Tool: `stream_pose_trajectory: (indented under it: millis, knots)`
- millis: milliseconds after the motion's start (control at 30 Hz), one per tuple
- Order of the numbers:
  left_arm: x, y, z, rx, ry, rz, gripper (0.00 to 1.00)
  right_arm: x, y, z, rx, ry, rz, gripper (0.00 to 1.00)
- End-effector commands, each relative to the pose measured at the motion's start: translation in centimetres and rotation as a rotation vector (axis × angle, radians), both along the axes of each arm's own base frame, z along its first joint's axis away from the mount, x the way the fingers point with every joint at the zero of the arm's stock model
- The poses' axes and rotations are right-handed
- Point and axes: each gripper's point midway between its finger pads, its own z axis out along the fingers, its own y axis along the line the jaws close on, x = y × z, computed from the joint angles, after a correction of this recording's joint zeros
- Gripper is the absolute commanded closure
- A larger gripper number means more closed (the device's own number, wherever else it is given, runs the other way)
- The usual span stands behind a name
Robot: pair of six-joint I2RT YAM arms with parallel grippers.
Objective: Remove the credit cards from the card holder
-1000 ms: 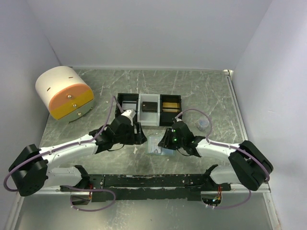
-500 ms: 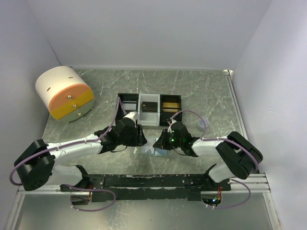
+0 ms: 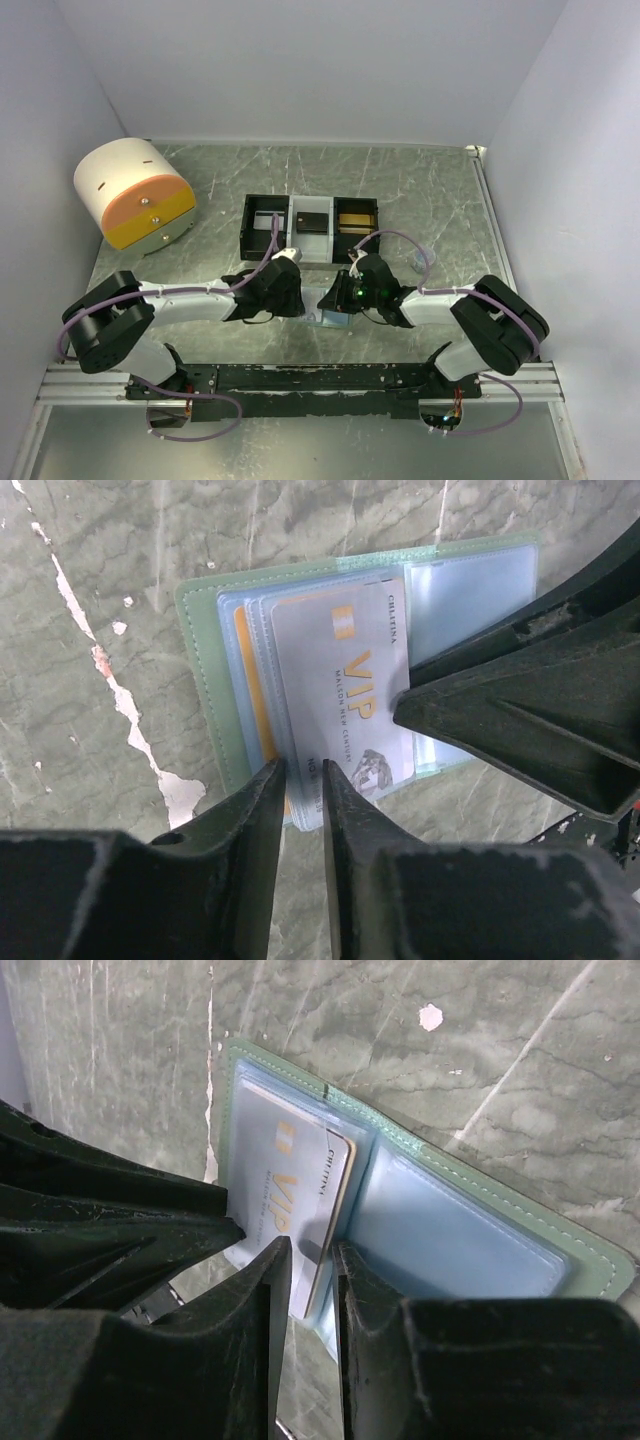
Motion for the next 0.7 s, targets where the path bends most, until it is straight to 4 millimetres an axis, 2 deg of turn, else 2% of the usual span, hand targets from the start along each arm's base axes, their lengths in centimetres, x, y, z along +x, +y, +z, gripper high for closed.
stream_pose_trajectory:
  millis: [0, 233, 367, 400, 500, 667]
  knots:
    - [0.7, -1.2, 1.0, -0.031, -0.038, 0.021, 0.71, -0.7, -1.2, -1.5, -0.059, 0.060, -0.039, 0.76]
    - [0.0, -0.6, 0.6, 0.024, -0.031, 0.001, 0.79, -0.7, -0.1, -0.7, 0.004, 0.056, -0.019, 0.82]
    - [-0.3, -0.7, 0.5, 0.019, -0.032, 0.007, 0.85, -0.4, 0.0, 0.0, -0.006, 0.028, 0.003, 0.99]
    - [-0.3, -0.7, 0.5, 0.018, -0.032, 0.011, 0.87, -0.3, -0.1, 0.1, -0.012, 0.019, 0.003, 1.00]
    - [-0.2, -0.3, 0.2, 0.036, -0.028, 0.029, 0.90, -0.2, -0.3, 0.7, -0.018, 0.004, 0.000, 1.00]
    - [-0.2, 0.7, -0.5, 0.084, -0.019, 0.063, 0.93, -0.4, -1.2, 0.2, -0.067, 0.019, -0.006, 1.00]
